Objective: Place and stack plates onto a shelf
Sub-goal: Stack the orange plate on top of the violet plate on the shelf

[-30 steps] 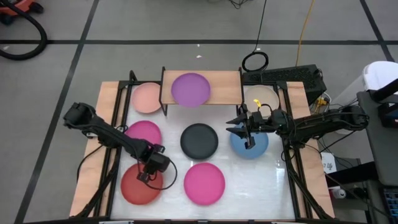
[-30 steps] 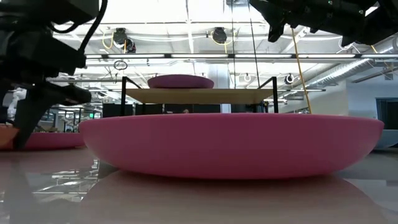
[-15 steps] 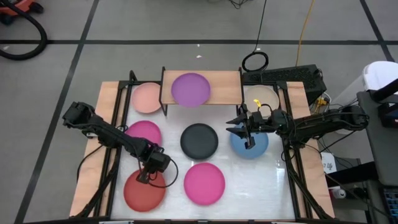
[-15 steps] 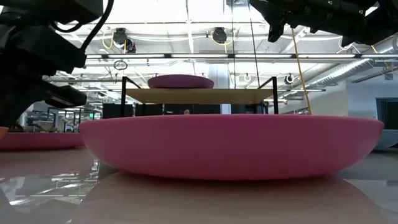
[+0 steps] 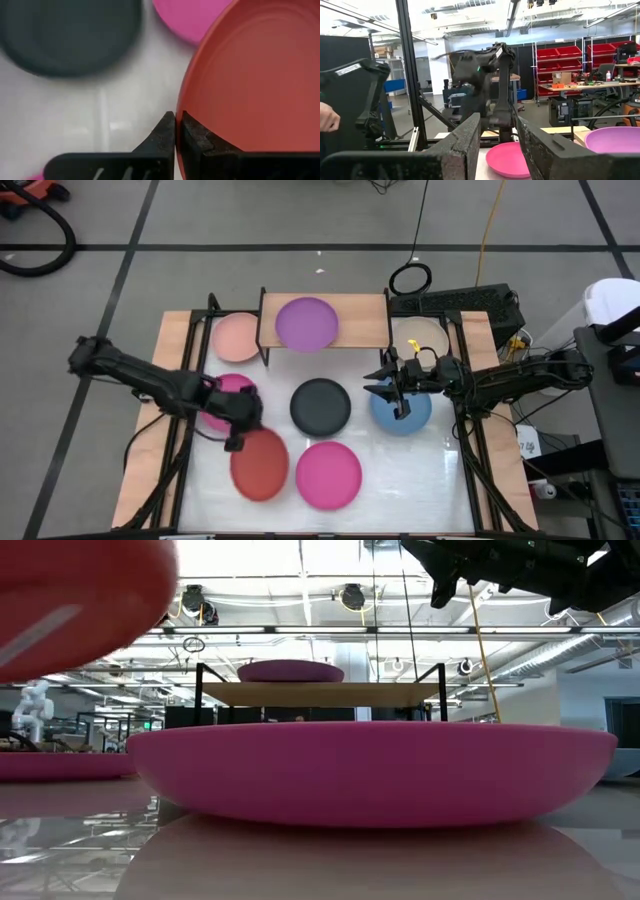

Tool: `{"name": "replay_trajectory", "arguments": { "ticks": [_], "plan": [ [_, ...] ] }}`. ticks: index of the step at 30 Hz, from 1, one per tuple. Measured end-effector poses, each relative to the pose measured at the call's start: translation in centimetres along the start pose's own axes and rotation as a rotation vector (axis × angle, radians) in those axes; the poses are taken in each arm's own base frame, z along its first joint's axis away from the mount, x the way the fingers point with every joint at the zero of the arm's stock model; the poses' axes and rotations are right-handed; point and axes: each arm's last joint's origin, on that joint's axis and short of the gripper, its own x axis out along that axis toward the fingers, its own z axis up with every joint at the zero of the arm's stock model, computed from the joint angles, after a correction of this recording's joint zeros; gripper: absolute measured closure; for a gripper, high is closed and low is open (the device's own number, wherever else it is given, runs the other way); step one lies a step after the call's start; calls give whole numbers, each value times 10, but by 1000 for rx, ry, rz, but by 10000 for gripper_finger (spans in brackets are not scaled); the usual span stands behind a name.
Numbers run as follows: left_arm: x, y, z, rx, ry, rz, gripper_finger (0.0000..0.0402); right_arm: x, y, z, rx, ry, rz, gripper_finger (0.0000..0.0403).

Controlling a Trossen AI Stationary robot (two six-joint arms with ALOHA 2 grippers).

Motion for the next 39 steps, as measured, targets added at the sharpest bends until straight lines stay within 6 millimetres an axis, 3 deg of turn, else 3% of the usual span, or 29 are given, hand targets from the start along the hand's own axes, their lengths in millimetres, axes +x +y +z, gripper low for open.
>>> {"name": "replay_trajectory", "arguments": {
  "ticks": [8,16,23,30,35,39],
  "plan": [
    [-57,29,23,-19,-492,297,388,0,-1,0,-9,-3,-26,289],
    [-81,77,42,-71,-732,538,384,0,-1,1,-11,-8,-26,289],
    [-91,138,41,-259,-806,700,391,0,-1,0,-11,-5,-27,289],
    [-100,202,48,-497,-807,590,393,0,-2,-1,-41,1,-76,289],
    [-97,241,62,-620,-663,563,393,0,-3,0,-72,0,-83,289],
    [-98,260,74,-669,-561,565,384,0,-3,0,-75,-1,-83,289]
  ]
}}
